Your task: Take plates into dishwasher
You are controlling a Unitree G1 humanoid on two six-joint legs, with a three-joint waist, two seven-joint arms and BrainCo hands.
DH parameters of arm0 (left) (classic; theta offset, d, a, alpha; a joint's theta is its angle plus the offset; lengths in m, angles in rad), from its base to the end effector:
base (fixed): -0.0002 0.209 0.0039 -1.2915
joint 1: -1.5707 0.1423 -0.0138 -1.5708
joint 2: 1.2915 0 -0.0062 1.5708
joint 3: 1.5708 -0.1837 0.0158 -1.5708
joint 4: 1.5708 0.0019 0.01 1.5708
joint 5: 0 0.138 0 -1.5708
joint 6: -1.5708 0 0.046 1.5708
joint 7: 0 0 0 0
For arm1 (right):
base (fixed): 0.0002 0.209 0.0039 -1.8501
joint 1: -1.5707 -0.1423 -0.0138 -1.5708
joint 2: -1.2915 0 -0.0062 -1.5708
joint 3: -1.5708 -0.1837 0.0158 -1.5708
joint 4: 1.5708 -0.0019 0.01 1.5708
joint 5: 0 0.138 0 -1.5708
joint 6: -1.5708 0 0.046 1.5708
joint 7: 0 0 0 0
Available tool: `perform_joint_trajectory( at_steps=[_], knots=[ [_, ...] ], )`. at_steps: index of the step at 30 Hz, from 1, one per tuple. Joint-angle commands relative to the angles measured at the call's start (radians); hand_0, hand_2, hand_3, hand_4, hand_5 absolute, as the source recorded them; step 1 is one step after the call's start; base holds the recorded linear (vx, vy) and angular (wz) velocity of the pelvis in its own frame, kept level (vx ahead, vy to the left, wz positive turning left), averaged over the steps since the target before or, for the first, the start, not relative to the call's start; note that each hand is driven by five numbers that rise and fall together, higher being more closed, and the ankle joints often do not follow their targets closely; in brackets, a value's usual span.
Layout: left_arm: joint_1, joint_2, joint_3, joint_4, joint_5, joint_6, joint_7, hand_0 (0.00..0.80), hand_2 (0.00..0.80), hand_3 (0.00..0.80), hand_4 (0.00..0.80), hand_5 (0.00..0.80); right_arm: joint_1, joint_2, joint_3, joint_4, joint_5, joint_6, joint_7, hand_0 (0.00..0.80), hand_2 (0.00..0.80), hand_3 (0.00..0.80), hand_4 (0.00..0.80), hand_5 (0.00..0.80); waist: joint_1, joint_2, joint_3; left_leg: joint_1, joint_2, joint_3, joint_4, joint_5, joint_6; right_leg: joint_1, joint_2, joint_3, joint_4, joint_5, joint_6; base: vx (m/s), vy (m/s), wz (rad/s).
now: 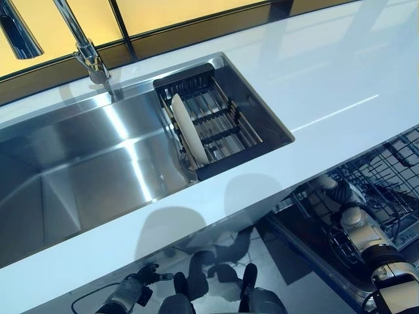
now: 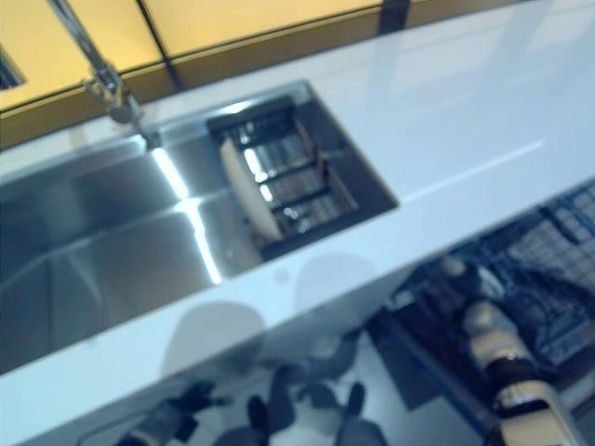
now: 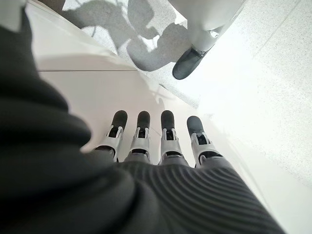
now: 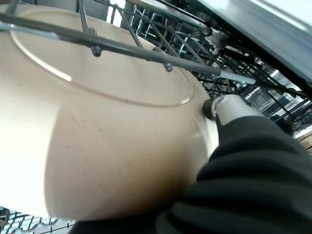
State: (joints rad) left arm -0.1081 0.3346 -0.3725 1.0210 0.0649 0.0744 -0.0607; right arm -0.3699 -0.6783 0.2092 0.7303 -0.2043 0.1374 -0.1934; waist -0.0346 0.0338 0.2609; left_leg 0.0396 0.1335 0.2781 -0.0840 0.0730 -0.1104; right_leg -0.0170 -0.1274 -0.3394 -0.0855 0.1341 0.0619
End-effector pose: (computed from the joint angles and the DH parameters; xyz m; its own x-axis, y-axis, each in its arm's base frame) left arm 0.1368 0.2245 -0.0908 0.4969 0.0736 -0.8647 0.4343 0.8415 0.3213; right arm 0.2477 -0.3048 0.0434 0.8746 -0.4262 -0.2309 0.0365 0.5330 -0.8454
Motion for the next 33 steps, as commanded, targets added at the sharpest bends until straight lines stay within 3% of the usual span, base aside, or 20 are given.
perform_joint_trajectory(
  at_steps=[1,21,26,29,33],
  knots=[
    [-0.072,0.018,-0.052,0.003,0.036,-0.014,-0.007,0.0,0.0,0.0,0.0,0.0,0.013,0.057,0.056,0.119,0.011,0.007,0.078,0.8,0.8,0.8,0.8,0.8,0.028,-0.012,0.007,-0.061,-0.029,0.049,-0.003,0.019,0.034,0.006,0.0,0.023,0.111,-0.118,0.024,-0.002,-0.015,0.04],
    [-0.099,0.02,-0.04,0.032,0.057,-0.008,-0.009,0.0,0.0,0.0,0.0,0.0,0.01,0.083,0.08,0.181,0.015,-0.009,0.21,0.8,0.8,0.8,0.8,0.8,0.034,-0.03,0.003,-0.054,-0.031,0.043,-0.003,0.017,0.039,0.017,0.003,0.019,0.1,-0.109,0.028,0.0,-0.002,0.0],
    [-0.104,0.019,-0.039,0.041,0.059,-0.012,-0.011,0.0,0.0,0.0,0.0,0.0,0.009,0.089,0.081,0.184,0.017,-0.009,0.211,0.496,0.496,0.496,0.496,0.496,0.034,-0.033,0.003,-0.052,-0.031,0.041,-0.003,0.018,0.04,0.02,0.005,0.019,0.098,-0.108,0.028,0.0,0.0,0.0],
    [-0.1,0.016,-0.038,0.042,0.061,-0.013,-0.008,0.0,0.0,0.0,0.0,0.0,0.014,0.093,0.079,0.177,0.014,-0.01,0.208,0.0,0.0,0.0,0.0,0.0,0.034,-0.034,0.0,-0.052,-0.03,0.041,-0.003,0.018,0.04,0.021,0.005,0.02,0.098,-0.108,0.029,0.0,0.0,0.0],
    [-0.101,0.015,-0.037,0.049,0.058,-0.018,-0.006,0.0,0.0,0.0,0.0,0.0,0.019,0.095,0.078,0.158,0.011,-0.007,0.211,0.0,0.0,0.0,0.0,0.0,0.031,-0.037,-0.001,-0.05,-0.03,0.042,-0.003,0.016,0.042,0.021,0.005,0.021,0.1,-0.109,0.029,0.0,0.0,0.0]
  ],
)
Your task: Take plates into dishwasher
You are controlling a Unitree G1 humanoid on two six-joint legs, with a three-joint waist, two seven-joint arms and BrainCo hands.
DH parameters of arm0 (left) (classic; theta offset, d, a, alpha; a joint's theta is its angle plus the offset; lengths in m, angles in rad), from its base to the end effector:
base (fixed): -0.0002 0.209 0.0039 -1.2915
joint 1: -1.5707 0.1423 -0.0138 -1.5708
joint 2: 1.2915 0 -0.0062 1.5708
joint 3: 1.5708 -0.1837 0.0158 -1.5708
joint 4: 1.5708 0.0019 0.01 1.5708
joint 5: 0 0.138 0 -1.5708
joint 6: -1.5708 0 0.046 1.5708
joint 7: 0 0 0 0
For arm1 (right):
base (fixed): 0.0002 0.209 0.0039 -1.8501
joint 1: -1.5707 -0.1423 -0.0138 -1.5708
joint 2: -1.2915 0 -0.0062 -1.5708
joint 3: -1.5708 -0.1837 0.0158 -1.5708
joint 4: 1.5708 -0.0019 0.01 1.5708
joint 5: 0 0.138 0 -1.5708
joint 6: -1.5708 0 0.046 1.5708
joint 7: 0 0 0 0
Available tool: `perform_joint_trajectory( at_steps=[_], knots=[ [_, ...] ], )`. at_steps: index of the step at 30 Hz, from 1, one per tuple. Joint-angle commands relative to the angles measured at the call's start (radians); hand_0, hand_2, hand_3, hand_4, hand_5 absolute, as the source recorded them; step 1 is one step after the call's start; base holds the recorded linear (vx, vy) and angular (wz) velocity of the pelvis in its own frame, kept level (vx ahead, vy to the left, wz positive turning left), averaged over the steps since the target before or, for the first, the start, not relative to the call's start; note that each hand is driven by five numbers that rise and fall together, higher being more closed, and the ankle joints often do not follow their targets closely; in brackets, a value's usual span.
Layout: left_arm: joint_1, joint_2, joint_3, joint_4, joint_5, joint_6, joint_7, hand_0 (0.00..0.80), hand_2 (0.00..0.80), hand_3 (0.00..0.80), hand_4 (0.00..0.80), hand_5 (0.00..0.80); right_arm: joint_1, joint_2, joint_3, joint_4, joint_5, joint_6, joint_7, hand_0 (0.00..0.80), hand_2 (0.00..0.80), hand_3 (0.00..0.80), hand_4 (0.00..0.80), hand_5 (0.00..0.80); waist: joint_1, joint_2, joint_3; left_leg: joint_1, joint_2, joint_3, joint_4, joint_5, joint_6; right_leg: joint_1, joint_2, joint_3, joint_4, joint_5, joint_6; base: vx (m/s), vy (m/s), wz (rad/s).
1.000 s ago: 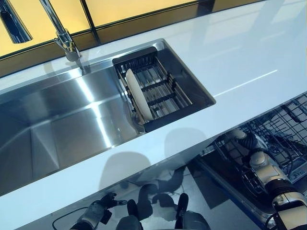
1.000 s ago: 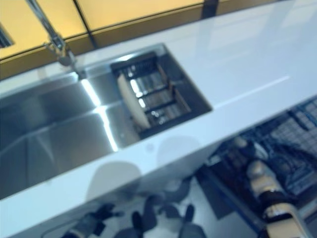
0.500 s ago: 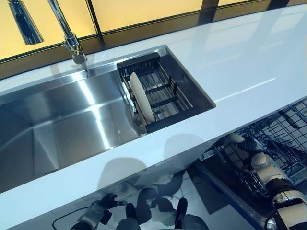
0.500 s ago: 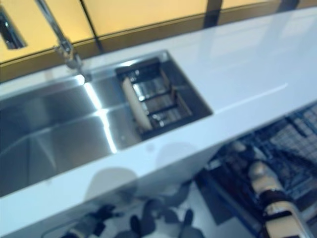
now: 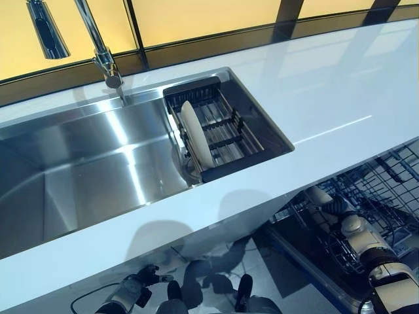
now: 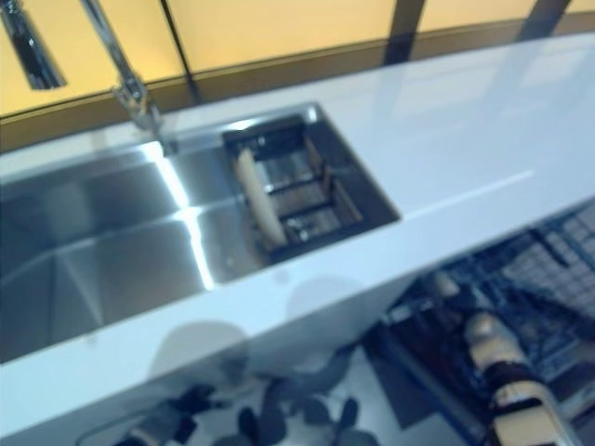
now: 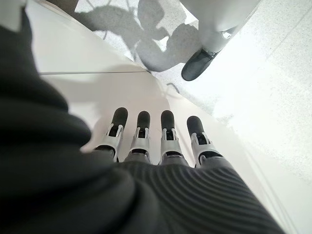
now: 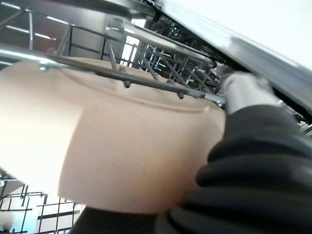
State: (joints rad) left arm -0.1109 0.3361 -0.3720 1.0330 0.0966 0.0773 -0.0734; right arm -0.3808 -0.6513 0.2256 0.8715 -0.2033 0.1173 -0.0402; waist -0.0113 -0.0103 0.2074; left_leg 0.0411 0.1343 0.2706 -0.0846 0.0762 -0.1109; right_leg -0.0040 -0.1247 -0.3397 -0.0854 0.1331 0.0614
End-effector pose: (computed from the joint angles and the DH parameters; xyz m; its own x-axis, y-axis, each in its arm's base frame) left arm 0.1360 0.2262 -0.0912 0.4817 0.0747 -0.8731 0.4619 0.8251 0.3254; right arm 0.2385 -0.3097 0.0238 0.8126 -0.3787 -0.4431 -0.1415 0.6093 -0.7802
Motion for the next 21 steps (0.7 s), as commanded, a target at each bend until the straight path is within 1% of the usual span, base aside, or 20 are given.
perform_joint_trajectory(
  at_steps=[1,3,14,18,21],
  knots=[
    [-0.097,0.015,-0.035,0.037,0.028,-0.022,0.005,0.0,0.0,0.0,0.0,0.0,0.03,0.066,0.061,0.009,0.011,0.016,0.06,0.0,0.0,0.0,0.0,0.0,0.008,0.006,0.053,-0.05,-0.031,0.05,-0.003,0.013,0.043,0.008,0.002,0.022,0.101,-0.108,0.029,0.0,0.0,0.0],
    [-0.096,0.017,-0.033,0.034,0.028,-0.02,0.005,0.0,0.0,0.0,0.0,0.0,0.036,0.063,0.058,-0.001,0.014,0.007,0.058,0.0,0.0,0.0,0.0,0.0,0.007,0.005,0.054,-0.05,-0.031,0.049,-0.003,0.012,0.044,0.007,0.003,0.022,0.104,-0.109,0.029,0.0,0.0,0.0],
    [-0.093,0.019,-0.025,0.032,0.027,-0.016,0.008,0.0,0.0,0.0,0.0,0.0,0.049,0.053,0.038,-0.062,0.013,0.007,0.039,0.0,0.0,0.0,0.0,0.0,0.003,-0.006,0.055,-0.044,-0.028,0.053,-0.003,0.01,0.046,0.01,0.002,0.026,0.102,-0.106,0.033,0.0,0.0,0.0],
    [-0.089,0.021,-0.02,0.024,0.026,-0.012,0.009,0.0,0.0,0.0,0.0,0.0,0.053,0.043,0.031,-0.098,0.018,0.014,0.028,0.0,0.0,0.0,0.0,0.0,0.001,-0.009,0.056,-0.046,-0.028,0.053,-0.003,0.009,0.046,0.01,0.003,0.026,0.1,-0.105,0.034,0.0,0.0,0.0],
    [-0.084,0.023,-0.012,0.014,0.024,-0.005,0.01,0.0,0.0,0.0,0.0,0.0,0.059,0.027,0.015,-0.164,0.029,0.038,0.006,0.0,0.0,0.0,0.0,0.0,-0.003,-0.013,0.06,-0.043,-0.026,0.054,-0.003,0.009,0.046,0.01,0.003,0.028,0.103,-0.103,0.036,0.0,0.0,0.0]
  ],
)
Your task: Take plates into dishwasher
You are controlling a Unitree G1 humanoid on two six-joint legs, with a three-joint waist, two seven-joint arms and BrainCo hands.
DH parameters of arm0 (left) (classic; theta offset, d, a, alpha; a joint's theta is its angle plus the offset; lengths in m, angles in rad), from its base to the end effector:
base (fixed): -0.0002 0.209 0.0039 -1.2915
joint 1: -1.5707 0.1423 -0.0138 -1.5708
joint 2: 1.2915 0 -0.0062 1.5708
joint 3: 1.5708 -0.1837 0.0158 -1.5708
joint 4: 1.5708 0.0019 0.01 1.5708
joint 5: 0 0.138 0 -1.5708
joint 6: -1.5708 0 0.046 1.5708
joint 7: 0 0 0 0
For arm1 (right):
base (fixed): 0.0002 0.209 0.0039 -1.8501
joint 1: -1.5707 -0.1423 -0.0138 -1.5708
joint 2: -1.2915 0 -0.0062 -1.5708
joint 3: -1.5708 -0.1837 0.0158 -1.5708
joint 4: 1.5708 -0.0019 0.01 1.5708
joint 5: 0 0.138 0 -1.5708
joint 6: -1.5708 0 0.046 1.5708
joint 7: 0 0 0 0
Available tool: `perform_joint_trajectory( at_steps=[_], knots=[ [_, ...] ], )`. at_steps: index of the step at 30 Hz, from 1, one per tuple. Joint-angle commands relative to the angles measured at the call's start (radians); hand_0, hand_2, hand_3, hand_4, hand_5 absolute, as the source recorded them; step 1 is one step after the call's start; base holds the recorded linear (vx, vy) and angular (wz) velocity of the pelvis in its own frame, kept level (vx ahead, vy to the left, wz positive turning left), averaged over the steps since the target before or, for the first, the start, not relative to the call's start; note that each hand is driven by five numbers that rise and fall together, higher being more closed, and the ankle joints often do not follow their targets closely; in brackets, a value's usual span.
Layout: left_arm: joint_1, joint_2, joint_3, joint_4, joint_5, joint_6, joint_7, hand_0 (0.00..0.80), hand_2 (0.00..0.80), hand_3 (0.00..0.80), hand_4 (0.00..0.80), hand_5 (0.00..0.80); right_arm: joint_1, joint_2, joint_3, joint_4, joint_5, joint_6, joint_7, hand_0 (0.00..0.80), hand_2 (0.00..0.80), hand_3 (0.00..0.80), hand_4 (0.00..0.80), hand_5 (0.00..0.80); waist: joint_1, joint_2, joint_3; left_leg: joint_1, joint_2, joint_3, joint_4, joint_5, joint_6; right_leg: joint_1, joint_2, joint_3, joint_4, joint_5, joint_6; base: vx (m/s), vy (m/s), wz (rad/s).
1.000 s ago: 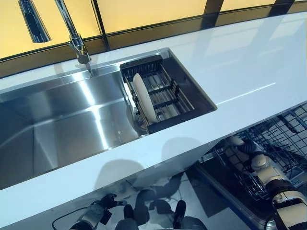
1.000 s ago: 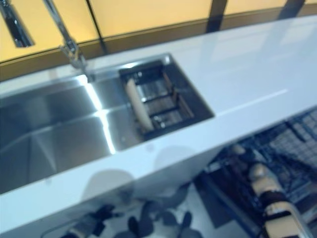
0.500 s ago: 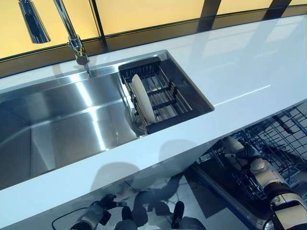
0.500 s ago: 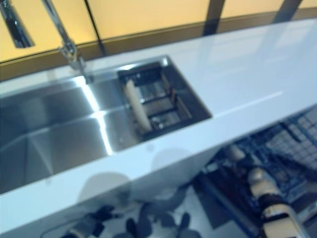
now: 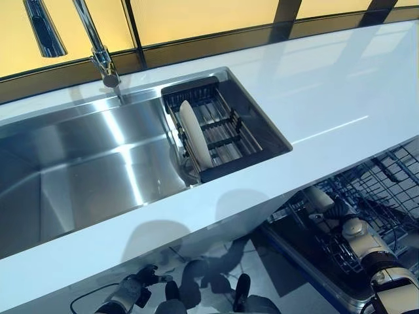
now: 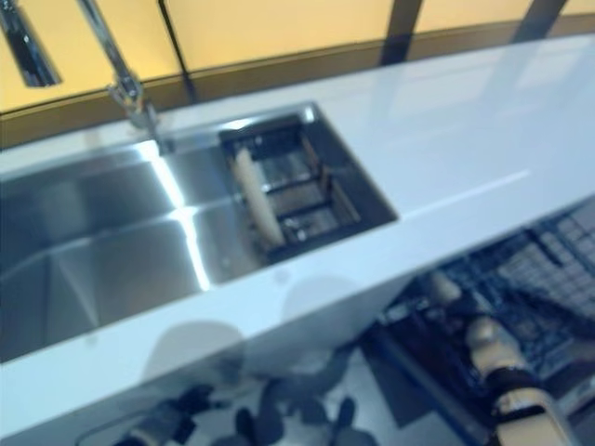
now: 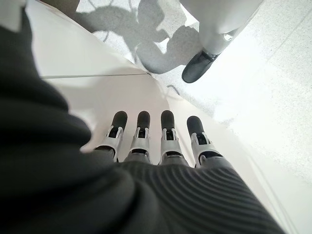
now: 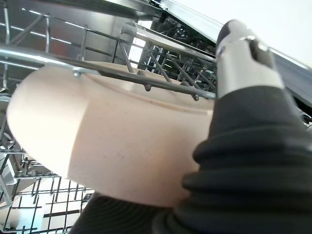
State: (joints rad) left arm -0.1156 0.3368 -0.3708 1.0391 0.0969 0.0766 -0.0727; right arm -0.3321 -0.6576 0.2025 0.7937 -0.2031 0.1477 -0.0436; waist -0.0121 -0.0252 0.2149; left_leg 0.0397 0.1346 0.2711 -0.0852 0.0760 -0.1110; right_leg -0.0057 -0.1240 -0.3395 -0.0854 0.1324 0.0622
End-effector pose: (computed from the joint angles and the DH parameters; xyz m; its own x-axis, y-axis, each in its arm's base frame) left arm 0.1368 0.2268 -0.0909 0.4821 0.0783 -0.8726 0.4603 0.8249 0.3283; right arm 0.2328 -0.3096 0.0241 0.8143 -0.3843 -0.4351 -0.1293 0.6106 -0.7813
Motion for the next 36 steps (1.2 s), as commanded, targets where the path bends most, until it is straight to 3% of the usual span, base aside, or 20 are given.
perform_joint_trajectory(
  at_steps=[1,6,17,36],
  knots=[
    [-0.076,0.025,-0.012,0.008,0.022,-0.007,0.011,0.0,0.0,0.0,0.0,0.0,0.013,0.027,0.032,-0.107,0.033,0.014,0.003,0.0,0.0,0.0,0.0,0.0,-0.004,0.0,0.054,-0.041,-0.026,0.054,-0.002,0.01,0.046,0.012,0.003,0.028,0.103,-0.102,0.036,0.0,0.0,0.0],
    [-0.063,0.04,0.004,-0.02,0.016,0.008,0.01,0.0,0.0,0.0,0.0,0.0,0.04,-0.017,-0.025,-0.225,0.06,0.042,-0.041,0.0,0.0,0.0,0.0,0.0,-0.014,-0.01,0.066,-0.038,-0.023,0.059,-0.002,0.009,0.048,0.009,0.004,0.032,0.106,-0.098,0.039,0.0,0.0,0.0],
    [-0.015,0.06,0.039,-0.037,0.012,-0.001,0.019,0.0,0.0,0.0,0.0,0.0,0.146,-0.103,-0.176,-0.347,0.052,0.032,-0.082,0.0,0.0,0.0,0.0,0.0,-0.039,-0.034,0.067,-0.036,-0.018,0.079,-0.002,0.002,0.055,0.003,0.007,0.043,0.094,-0.082,0.052,0.0,0.0,0.0],
    [-0.003,0.063,0.058,-0.052,0.005,0.015,0.027,0.0,0.0,0.0,0.0,0.0,0.211,-0.141,-0.274,-0.405,0.057,0.035,-0.082,0.0,0.0,0.0,0.0,0.0,-0.062,-0.055,0.068,-0.035,-0.017,0.101,-0.002,-0.009,0.066,-0.015,0.001,0.053,0.094,-0.066,0.07,0.0,0.006,-0.03]
  ],
)
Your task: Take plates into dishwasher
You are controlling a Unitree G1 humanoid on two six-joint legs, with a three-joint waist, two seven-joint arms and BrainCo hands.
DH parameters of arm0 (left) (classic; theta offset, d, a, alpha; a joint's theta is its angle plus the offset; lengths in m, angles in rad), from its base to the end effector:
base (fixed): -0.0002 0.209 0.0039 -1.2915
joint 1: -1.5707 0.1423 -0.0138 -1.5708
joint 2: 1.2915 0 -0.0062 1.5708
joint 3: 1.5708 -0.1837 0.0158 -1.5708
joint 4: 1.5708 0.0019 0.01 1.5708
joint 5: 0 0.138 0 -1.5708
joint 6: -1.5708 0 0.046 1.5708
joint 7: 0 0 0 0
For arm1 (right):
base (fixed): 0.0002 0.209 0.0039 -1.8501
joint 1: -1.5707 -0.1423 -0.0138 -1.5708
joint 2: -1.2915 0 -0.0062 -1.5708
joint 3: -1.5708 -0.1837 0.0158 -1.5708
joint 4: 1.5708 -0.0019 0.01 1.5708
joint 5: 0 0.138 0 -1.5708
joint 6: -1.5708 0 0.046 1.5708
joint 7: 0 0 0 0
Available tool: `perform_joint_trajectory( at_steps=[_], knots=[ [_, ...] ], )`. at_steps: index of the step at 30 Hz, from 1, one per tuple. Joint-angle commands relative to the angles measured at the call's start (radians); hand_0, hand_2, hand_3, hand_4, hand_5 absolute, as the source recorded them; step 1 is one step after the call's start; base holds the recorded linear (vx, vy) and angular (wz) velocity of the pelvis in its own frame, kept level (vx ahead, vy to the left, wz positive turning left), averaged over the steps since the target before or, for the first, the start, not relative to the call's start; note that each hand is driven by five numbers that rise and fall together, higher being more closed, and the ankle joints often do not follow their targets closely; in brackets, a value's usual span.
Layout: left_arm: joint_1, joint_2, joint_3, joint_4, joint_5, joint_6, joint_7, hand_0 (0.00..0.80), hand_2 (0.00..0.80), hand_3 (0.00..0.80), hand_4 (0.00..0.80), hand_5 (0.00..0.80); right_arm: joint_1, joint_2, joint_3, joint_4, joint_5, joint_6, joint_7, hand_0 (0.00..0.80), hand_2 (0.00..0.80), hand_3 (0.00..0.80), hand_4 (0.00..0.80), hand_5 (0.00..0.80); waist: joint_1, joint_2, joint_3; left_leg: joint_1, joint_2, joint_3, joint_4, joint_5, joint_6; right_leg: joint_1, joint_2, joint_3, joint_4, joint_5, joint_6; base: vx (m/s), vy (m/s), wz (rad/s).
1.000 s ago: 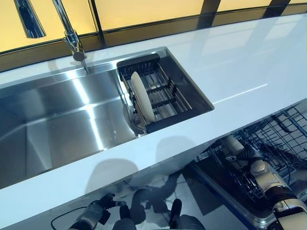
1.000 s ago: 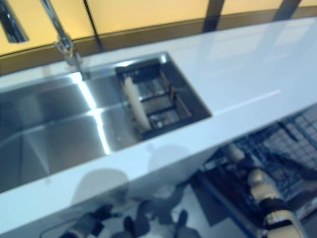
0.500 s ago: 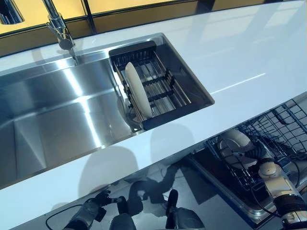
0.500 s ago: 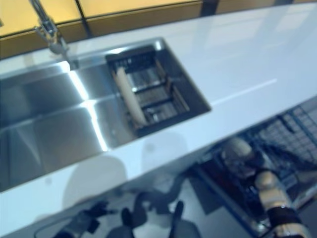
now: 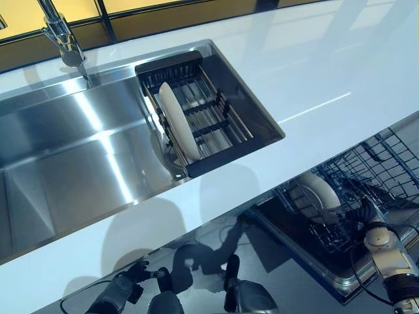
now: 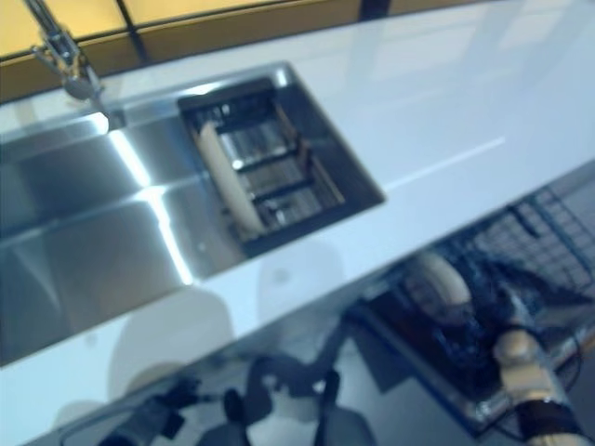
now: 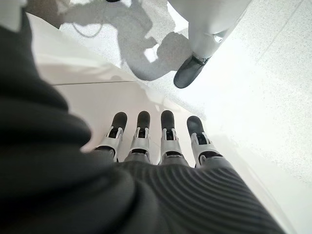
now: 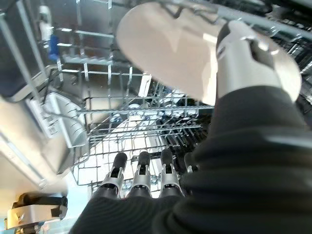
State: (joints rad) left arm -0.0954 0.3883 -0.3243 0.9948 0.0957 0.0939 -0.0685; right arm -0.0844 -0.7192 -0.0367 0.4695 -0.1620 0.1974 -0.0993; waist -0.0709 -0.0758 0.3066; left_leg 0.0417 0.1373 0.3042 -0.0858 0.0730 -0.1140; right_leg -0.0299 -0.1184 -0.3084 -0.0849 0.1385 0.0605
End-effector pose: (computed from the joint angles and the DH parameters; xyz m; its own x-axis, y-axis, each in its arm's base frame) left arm 0.1370 0.2455 -0.0836 0.4989 0.1370 -0.8558 0.4122 0.8311 0.3733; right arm 0.1959 -0.3349 0.0469 0.8223 -0.4948 -0.2812 0.0917 0.6028 -0.7926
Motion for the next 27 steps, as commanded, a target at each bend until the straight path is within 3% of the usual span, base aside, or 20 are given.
perform_joint_trajectory(
  at_steps=[1,7,17,22,27],
  knots=[
    [-0.022,0.012,0.013,-0.01,0.008,-0.001,0.022,0.0,0.0,0.0,0.0,0.0,-0.036,-0.081,-0.037,-0.081,0.02,-0.015,-0.026,0.0,0.0,0.0,0.0,0.0,-0.003,-0.005,-0.025,-0.037,-0.02,0.069,-0.001,-0.007,0.069,0.009,-0.005,0.022,0.093,-0.072,0.072,0.0,0.0,0.0],
    [-0.019,0.011,0.016,-0.009,0.004,0.001,0.025,0.0,0.0,0.0,0.0,0.0,-0.031,-0.103,-0.06,-0.09,0.034,-0.025,-0.03,0.0,0.0,0.0,0.0,0.0,-0.003,-0.011,-0.03,-0.033,-0.021,0.067,-0.001,-0.01,0.073,0.012,-0.007,0.021,0.094,-0.068,0.074,0.0,0.0,0.0],
    [0.009,0.012,0.035,-0.023,-0.019,0.008,0.037,0.0,0.0,0.0,0.0,0.0,-0.046,-0.15,-0.168,-0.241,0.239,-0.048,-0.07,0.0,0.0,0.0,0.0,0.0,-0.004,-0.024,-0.032,-0.019,-0.024,0.058,-0.001,-0.023,0.081,0.013,-0.014,0.025,0.104,-0.066,0.083,0.018,0.024,0.0],
    [0.026,0.011,0.05,0.002,-0.046,-0.002,0.046,0.0,0.0,0.0,0.0,0.0,-0.133,-0.217,-0.202,-0.364,0.379,-0.082,-0.048,0.0,0.0,0.0,0.0,0.0,-0.003,-0.03,-0.043,0.002,-0.036,0.064,-0.001,-0.039,0.096,0.013,-0.028,0.03,0.128,-0.071,0.09,0.063,0.1,-0.03],
    [0.028,0.006,0.047,0.048,-0.061,-0.011,0.058,0.0,0.0,0.0,0.0,0.0,-0.277,-0.266,-0.164,-0.391,0.511,-0.107,-0.023,0.0,0.0,0.0,0.0,0.0,0.007,-0.035,-0.066,0.018,-0.054,0.063,-0.001,-0.054,0.11,0.011,-0.053,0.037,0.153,-0.06,0.104,0.078,0.122,-0.09]
  ],
)
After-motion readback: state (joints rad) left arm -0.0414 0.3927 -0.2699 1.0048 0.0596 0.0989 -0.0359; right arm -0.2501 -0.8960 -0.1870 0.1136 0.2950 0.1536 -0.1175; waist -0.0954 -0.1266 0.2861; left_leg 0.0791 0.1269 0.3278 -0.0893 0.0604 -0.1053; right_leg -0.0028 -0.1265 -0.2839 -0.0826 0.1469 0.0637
